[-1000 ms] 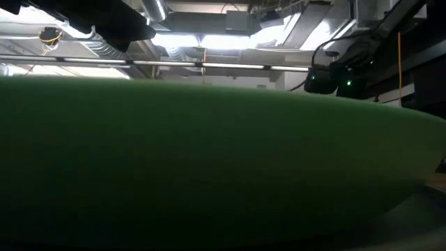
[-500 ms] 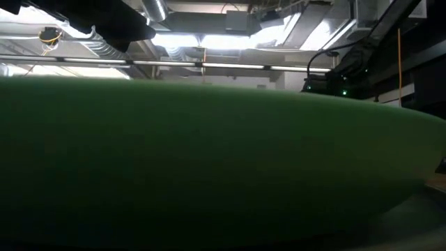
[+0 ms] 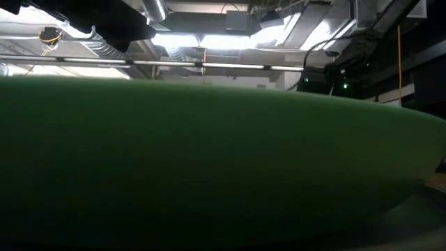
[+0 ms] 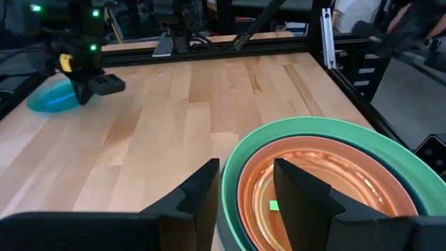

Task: Stack plastic plates
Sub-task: Stack the blue plate on top of the green plate

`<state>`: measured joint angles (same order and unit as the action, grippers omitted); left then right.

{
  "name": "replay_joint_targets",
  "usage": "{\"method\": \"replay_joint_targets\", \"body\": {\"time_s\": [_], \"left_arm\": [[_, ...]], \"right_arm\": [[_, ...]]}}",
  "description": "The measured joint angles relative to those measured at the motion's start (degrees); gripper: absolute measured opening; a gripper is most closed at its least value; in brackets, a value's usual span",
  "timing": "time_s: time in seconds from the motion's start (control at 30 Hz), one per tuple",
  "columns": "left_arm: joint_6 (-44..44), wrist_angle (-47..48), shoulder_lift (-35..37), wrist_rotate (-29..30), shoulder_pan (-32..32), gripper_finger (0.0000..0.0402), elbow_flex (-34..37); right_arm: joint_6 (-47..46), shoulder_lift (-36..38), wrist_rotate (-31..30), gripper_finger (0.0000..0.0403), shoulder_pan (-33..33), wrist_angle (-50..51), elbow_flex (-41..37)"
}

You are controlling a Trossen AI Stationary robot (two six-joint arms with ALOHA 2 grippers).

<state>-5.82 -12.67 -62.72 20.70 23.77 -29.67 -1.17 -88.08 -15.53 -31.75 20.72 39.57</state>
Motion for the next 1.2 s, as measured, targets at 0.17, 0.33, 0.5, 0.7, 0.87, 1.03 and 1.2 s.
{"method": "replay_joint_targets", "body": {"time_s": [0.17, 0.33, 0.5, 0.7, 0.87, 1.03, 1.2], "left_arm": [[0.0, -0.3, 0.0, -2.0, 0.0, 0.013, 0.0], [-0.1, -1.1, 0.0, -4.0, 0.0, 0.013, 0.0], [-0.2, -4.4, 0.0, -6.6, 0.0, 0.013, 0.0], [-3.5, -5.0, 0.0, -14.0, 0.0, 0.013, 0.0], [-8.9, -5.1, 0.0, -15.7, 1.3, 0.013, 0.0], [-9.1, -5.8, 0.0, -15.7, 3.7, 0.013, 0.0], [-9.2, -6.9, 0.0, -15.5, 5.2, 0.013, 0.0]], "right_arm": [[0.0, 2.1, 0.0, 0.0005, 7.7, -0.4, 0.0], [0.1, 3.0, -0.3, 0.0001, 15.8, -1.4, 0.0], [0.0, 3.0, -0.3, 0.0001, 23.6, -1.2, 2.0], [0.0, 3.0, -0.4, 0.0002, 32.8, -1.1, 6.4], [0.2, 3.0, -0.4, 0.0001, 40.2, -1.3, 10.0], [0.2, 3.0, -0.4, 0.0001, 46.4, -4.4, 11.9], [2.6, 2.4, -0.2, 0.0001, 51.6, -14.2, 11.9]]}}
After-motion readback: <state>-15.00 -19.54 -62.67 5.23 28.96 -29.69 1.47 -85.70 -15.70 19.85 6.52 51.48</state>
